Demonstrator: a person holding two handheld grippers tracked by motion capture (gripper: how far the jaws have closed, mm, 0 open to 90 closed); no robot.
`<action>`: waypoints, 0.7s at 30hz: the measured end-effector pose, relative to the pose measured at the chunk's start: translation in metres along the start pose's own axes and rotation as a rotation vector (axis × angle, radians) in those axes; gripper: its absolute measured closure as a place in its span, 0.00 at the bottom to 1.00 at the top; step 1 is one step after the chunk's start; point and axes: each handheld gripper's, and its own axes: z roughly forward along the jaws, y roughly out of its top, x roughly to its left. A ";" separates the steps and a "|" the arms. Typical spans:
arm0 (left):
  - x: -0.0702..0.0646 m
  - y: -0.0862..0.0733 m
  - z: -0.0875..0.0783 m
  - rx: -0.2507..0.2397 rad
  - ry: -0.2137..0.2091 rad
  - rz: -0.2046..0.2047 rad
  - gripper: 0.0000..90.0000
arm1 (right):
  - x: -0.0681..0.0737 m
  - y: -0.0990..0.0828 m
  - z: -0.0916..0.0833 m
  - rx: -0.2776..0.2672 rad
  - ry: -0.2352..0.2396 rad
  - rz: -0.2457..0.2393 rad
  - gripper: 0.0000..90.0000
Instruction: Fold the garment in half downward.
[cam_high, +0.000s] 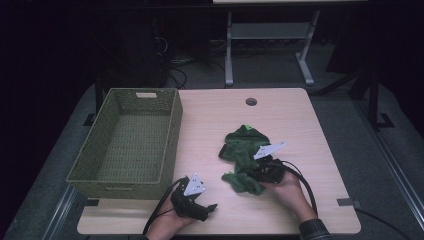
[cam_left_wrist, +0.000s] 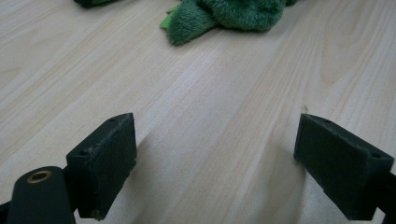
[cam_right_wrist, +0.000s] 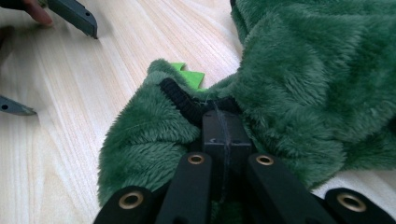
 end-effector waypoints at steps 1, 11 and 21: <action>0.000 0.000 0.000 0.000 0.001 -0.001 0.14 | 0.000 0.000 0.000 -0.002 -0.001 -0.001 1.00; -0.002 0.008 0.002 0.043 0.008 -0.016 0.16 | 0.001 0.005 -0.018 -0.067 -0.033 -0.004 0.82; 0.000 0.030 0.002 0.036 -0.043 0.000 0.15 | -0.002 0.007 -0.037 -0.149 -0.071 0.000 0.64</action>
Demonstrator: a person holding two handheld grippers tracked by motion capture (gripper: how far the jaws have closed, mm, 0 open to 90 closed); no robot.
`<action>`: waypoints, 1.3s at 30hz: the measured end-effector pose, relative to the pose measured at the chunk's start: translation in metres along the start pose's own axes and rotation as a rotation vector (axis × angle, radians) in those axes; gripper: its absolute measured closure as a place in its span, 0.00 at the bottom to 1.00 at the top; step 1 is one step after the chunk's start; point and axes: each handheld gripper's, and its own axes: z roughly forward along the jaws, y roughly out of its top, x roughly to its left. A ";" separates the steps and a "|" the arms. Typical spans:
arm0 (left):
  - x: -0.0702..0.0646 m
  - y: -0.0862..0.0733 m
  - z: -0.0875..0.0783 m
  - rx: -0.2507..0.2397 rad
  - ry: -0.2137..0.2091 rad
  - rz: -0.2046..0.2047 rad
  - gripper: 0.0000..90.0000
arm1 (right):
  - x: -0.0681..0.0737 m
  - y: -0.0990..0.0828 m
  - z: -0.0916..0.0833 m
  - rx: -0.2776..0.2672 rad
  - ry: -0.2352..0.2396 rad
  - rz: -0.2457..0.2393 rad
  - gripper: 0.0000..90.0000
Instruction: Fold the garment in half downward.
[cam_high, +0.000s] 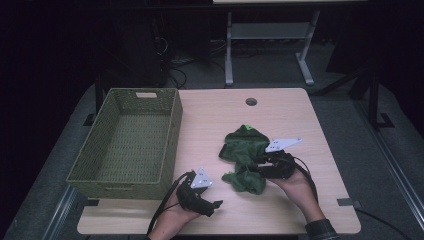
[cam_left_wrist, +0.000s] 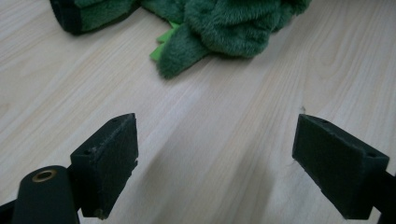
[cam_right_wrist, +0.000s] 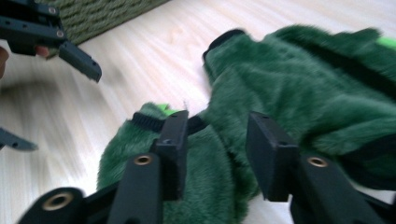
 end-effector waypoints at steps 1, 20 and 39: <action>0.001 0.002 0.000 0.001 -0.005 0.002 0.15 | -0.001 0.001 -0.001 0.000 -0.006 0.006 0.60; 0.034 0.065 0.002 -0.086 0.012 -0.002 0.21 | -0.025 0.016 -0.018 -0.027 -0.143 0.030 0.50; 0.086 0.112 0.039 -0.113 0.088 -0.031 0.49 | -0.069 0.034 -0.011 -0.022 -0.190 0.067 0.56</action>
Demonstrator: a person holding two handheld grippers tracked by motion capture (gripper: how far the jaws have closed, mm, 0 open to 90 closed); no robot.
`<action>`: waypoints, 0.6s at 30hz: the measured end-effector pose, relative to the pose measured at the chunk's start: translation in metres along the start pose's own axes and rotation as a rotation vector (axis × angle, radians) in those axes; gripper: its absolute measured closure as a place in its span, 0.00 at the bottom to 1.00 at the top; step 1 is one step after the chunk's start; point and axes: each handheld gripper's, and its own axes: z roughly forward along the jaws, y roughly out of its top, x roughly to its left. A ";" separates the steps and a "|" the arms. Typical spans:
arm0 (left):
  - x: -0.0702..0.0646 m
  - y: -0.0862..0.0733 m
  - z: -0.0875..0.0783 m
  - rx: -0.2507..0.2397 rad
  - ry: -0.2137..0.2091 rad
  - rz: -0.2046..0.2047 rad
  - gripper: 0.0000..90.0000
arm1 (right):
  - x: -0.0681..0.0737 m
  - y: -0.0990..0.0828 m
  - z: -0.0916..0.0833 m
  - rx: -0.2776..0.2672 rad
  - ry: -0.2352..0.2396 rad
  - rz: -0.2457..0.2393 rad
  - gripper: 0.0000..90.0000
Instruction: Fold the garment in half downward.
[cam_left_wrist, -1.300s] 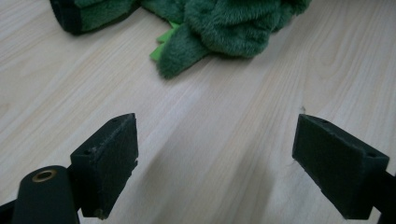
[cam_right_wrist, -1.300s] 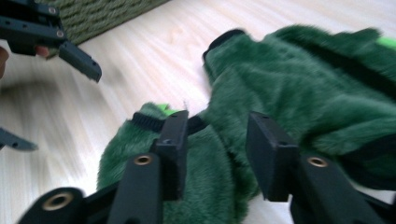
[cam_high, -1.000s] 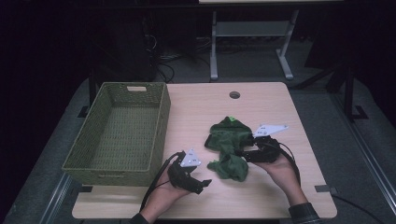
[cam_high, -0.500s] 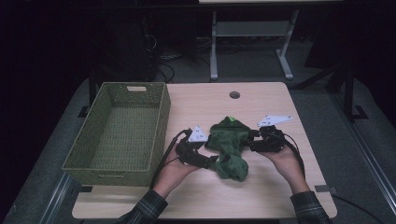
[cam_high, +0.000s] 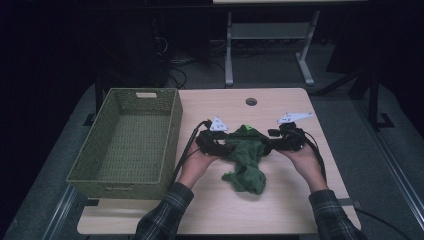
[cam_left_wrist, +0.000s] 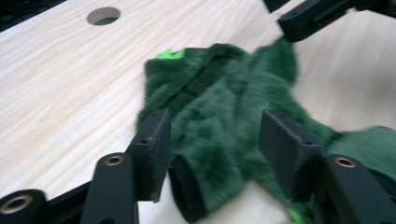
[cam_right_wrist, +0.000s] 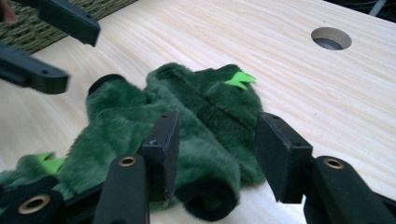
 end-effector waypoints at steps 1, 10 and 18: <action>0.003 0.000 0.002 -0.002 0.003 -0.005 0.51 | -0.002 0.002 0.002 -0.009 -0.008 -0.008 0.58; 0.031 0.009 0.033 0.037 0.040 -0.041 0.52 | -0.019 0.006 0.022 -0.010 -0.014 0.012 0.58; 0.039 0.002 0.059 0.089 0.040 -0.022 0.52 | -0.030 -0.005 0.046 0.044 0.005 0.053 0.57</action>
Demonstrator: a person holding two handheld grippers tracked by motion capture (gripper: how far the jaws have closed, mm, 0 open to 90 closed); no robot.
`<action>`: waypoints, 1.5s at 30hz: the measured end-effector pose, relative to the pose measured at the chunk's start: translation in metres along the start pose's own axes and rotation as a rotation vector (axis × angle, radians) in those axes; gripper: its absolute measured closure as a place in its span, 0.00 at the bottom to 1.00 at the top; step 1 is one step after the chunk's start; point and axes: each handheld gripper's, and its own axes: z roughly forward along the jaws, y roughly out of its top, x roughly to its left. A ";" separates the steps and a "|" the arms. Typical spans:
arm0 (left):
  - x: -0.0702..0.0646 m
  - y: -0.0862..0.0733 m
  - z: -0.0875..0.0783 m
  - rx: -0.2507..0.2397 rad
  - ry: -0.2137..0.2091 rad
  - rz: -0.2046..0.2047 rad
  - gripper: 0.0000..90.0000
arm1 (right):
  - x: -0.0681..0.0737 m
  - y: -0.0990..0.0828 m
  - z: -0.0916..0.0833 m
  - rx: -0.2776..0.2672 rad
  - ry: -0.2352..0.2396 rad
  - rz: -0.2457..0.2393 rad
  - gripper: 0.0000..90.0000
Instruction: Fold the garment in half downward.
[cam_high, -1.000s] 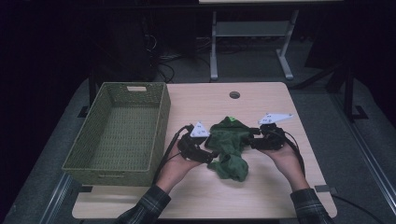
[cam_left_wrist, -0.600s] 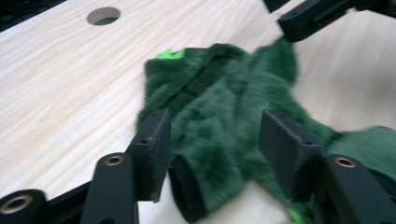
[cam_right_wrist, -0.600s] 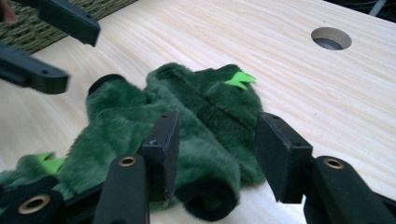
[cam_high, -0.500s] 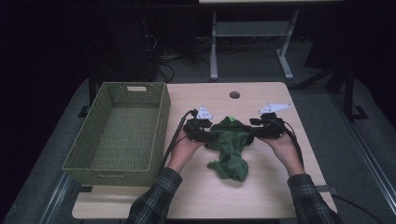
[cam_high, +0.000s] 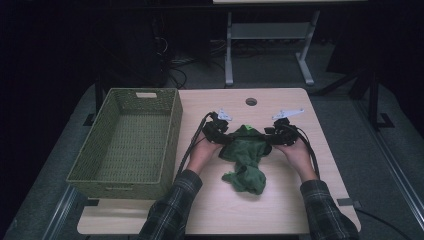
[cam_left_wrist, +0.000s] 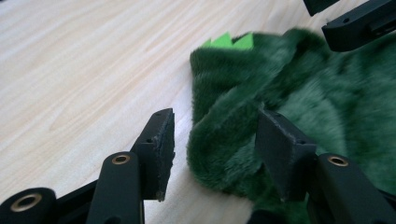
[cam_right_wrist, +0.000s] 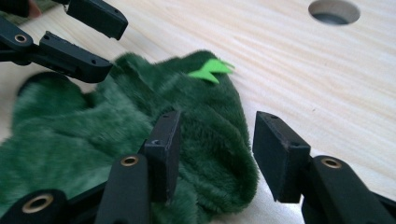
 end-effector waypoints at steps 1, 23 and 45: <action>0.000 -0.001 0.003 0.003 -0.005 -0.011 0.52 | 0.000 -0.001 0.002 0.009 -0.003 0.005 0.57; 0.005 -0.001 0.025 0.067 -0.013 0.025 0.81 | -0.009 -0.010 0.023 0.069 -0.017 -0.003 0.86; 0.003 0.019 -0.009 -0.046 -0.050 0.000 0.96 | -0.005 0.003 -0.009 -0.033 -0.005 0.004 0.98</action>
